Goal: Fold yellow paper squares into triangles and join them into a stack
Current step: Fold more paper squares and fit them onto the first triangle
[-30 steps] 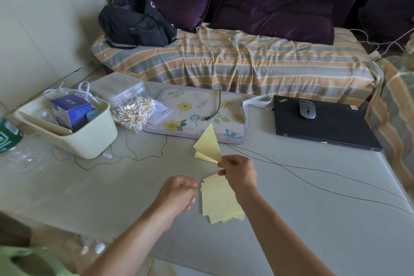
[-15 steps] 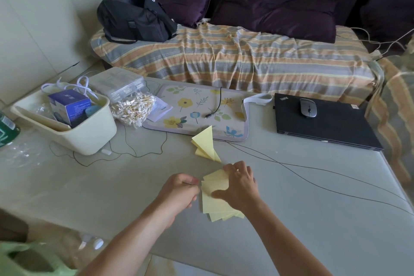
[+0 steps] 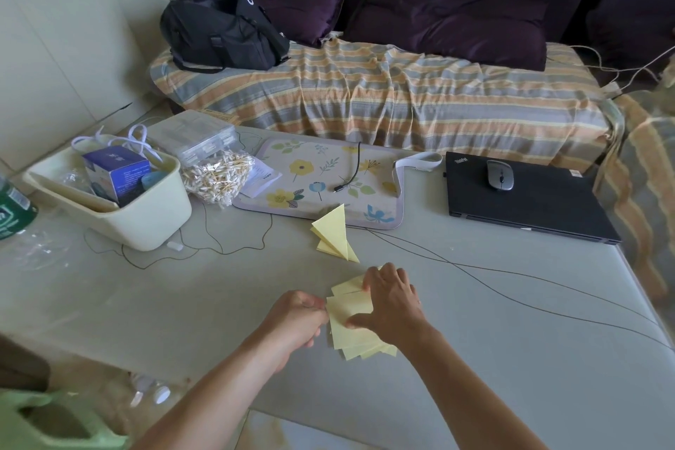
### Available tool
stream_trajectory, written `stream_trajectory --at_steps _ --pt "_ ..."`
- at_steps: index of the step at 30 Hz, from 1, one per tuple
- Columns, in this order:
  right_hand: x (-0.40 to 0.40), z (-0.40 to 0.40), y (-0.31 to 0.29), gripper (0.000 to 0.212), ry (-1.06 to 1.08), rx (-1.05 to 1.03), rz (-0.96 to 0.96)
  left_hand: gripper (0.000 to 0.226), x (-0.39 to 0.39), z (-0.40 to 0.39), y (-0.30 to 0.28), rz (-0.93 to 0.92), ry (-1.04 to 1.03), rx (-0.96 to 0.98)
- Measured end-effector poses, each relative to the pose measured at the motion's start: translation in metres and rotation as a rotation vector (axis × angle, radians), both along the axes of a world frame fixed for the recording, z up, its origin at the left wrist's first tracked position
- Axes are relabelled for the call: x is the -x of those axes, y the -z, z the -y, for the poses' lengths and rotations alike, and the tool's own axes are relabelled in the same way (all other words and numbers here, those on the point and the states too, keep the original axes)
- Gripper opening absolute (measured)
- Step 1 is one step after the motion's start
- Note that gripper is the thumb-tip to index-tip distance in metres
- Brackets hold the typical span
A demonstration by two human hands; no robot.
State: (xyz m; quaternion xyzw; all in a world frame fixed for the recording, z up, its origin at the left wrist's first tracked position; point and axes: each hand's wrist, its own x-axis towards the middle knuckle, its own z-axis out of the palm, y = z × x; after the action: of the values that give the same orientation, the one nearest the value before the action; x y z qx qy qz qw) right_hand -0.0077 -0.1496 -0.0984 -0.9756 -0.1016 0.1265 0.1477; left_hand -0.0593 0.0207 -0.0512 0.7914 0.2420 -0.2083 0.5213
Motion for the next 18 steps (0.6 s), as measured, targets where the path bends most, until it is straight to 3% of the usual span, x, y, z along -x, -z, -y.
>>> stream_trajectory --at_steps 7,13,16,18 --pt "0.004 -0.003 0.004 0.06 0.043 -0.156 0.018 0.016 0.0 0.0 -0.001 0.0 -0.002 -0.003" --pt "0.004 -0.005 -0.012 0.025 0.261 -0.498 -0.116 0.018 -0.001 0.001 -0.002 0.005 -0.033 0.018" --pt "0.007 -0.005 -0.023 0.02 0.301 -0.64 -0.193 0.023 -0.002 0.002 -0.002 0.032 -0.074 0.036" --pt "0.011 -0.005 -0.032 0.019 0.327 -0.728 -0.241 0.009 -0.003 0.003 -0.003 0.069 -0.148 0.091"
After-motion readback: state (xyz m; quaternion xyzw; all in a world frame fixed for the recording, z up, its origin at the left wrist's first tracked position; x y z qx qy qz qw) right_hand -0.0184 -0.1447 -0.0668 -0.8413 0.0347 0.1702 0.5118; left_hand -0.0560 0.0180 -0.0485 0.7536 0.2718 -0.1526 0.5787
